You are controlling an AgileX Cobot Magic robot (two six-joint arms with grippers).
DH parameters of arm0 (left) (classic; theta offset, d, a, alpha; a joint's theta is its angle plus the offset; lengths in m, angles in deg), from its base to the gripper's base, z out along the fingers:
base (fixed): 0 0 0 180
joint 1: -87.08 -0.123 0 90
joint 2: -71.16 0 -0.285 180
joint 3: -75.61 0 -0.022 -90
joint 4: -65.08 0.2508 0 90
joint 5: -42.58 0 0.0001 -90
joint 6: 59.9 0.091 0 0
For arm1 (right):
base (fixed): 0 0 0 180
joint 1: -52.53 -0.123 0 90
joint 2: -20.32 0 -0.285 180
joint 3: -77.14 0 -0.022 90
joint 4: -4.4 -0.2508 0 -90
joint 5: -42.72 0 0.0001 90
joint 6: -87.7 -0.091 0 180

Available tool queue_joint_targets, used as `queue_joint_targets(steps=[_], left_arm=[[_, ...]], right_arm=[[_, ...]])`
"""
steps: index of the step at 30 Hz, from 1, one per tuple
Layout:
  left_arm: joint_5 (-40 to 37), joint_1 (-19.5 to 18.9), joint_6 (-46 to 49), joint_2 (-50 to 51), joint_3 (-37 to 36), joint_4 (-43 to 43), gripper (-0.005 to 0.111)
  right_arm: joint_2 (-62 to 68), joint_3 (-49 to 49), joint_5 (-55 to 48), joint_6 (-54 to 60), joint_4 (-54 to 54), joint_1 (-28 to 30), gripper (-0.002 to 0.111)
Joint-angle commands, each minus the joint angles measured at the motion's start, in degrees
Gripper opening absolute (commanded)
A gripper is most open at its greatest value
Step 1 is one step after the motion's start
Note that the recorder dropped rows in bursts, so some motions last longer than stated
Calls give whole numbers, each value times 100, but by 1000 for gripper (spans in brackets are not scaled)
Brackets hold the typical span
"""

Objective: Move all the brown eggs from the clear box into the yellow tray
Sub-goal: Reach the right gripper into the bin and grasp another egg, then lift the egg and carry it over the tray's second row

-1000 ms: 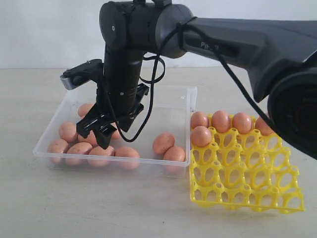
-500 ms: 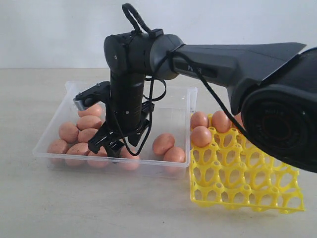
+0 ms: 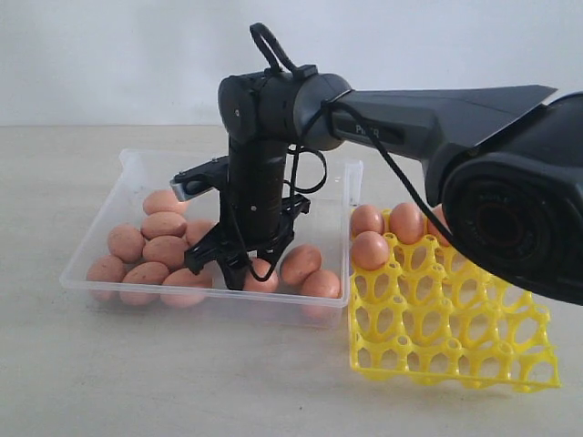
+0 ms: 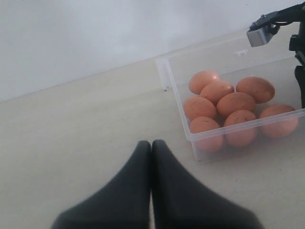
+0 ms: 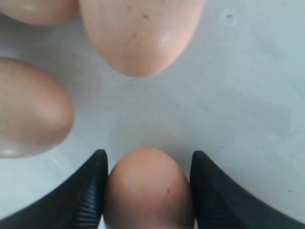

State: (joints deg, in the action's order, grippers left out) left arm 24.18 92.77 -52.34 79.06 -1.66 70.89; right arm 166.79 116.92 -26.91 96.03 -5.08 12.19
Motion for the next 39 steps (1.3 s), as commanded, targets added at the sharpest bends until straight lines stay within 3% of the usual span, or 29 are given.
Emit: queue_joint_targets(steps=[1, 8, 11, 14, 16, 19, 22, 24, 26, 29, 34, 37, 39], left_arm=[[42, 19, 2, -11, 5, -45, -4], [42, 19, 2, -11, 5, -45, -4], [42, 19, 2, -11, 5, -45, -4], [42, 19, 2, -11, 5, -45, -4], [42, 19, 2, -11, 5, -45, -4], [42, 19, 2, -11, 5, -45, -4], [42, 19, 2, -11, 5, -45, -4], [42, 19, 2, -11, 5, -45, -4], [42, 19, 2, -11, 5, -45, -4], [42, 19, 2, -11, 5, -45, -4], [42, 19, 2, -11, 5, -45, -4], [42, 19, 2, -11, 5, -45, -4], [42, 19, 2, -11, 5, -45, -4]], right_arm=[[-14, 26, -32, 76, 57, 64, 0], [-14, 26, 33, -132, 93, 64, 0], [-242, 26, 985, -1014, 78, -13, 0], [-664, -32, 1915, -1146, 188, -190, 0], [-1174, -531, 2878, -1275, 730, -382, 0], [-2268, -2380, 4906, -1981, 1745, -491, 0], [-3481, -4306, 7082, -2312, 1892, -313, 0], [-4299, -5489, 7818, -2407, 1881, -180, 0], [-4763, -6070, 8146, -2388, 1935, -88, 0], [-5307, -6778, 8485, -2385, 2249, 162, 0], [-5523, -7322, 8531, -2802, 3841, 861, 0], [-5326, -7310, 8945, -3618, 5131, 1735, 0], [-5125, -7225, 9880, -4849, 6181, 2569, 0]])
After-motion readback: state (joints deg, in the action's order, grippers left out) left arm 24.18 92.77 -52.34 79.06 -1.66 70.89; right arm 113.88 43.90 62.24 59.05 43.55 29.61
